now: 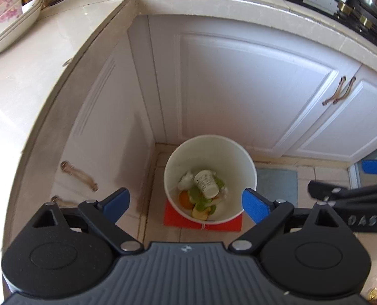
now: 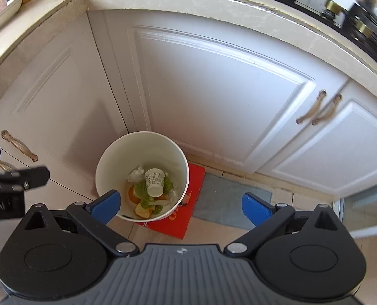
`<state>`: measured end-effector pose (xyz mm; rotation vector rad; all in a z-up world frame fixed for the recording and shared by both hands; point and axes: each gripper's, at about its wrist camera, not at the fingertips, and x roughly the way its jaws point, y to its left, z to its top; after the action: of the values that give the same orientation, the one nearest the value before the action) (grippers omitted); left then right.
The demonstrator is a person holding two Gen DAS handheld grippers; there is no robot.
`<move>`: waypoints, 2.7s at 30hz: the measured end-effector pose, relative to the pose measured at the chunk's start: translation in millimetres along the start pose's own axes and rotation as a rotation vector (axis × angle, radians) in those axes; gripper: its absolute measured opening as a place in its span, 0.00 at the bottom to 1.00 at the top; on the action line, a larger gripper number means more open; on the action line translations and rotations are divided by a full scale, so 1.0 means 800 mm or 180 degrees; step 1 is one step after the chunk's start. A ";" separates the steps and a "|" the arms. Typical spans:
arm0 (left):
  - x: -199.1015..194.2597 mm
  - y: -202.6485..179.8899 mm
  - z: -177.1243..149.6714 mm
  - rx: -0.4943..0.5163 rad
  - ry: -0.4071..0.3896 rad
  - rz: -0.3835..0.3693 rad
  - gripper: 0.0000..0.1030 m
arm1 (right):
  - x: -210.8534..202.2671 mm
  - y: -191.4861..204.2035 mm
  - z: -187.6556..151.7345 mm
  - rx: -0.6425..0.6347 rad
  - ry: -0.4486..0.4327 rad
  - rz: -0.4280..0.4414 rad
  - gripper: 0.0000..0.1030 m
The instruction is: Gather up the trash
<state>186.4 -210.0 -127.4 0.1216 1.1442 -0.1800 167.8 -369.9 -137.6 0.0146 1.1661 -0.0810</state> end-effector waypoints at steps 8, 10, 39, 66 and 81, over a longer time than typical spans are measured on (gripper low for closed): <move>-0.040 0.014 -0.025 0.0024 -0.0040 -0.0017 0.93 | -0.052 0.010 -0.012 0.0127 -0.0136 -0.0056 1.00; -0.046 0.015 -0.026 0.0039 -0.0050 -0.0016 0.94 | -0.059 0.013 -0.012 0.0149 -0.0163 -0.0055 1.00; -0.054 0.020 -0.026 0.0083 -0.0137 0.0014 0.94 | -0.081 0.017 -0.014 0.0239 -0.0272 -0.0021 1.00; -0.055 0.019 -0.021 0.0071 -0.0114 0.0045 0.94 | -0.081 0.015 -0.011 0.0231 -0.0285 -0.0006 1.00; -0.056 0.017 -0.021 0.0068 -0.0120 0.0061 0.94 | -0.080 0.015 -0.007 0.0200 -0.0304 -0.0008 1.00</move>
<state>156.3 -190.3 -93.4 0.1476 1.1032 -0.1768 138.3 -354.3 -81.5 0.0641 1.0680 -0.1195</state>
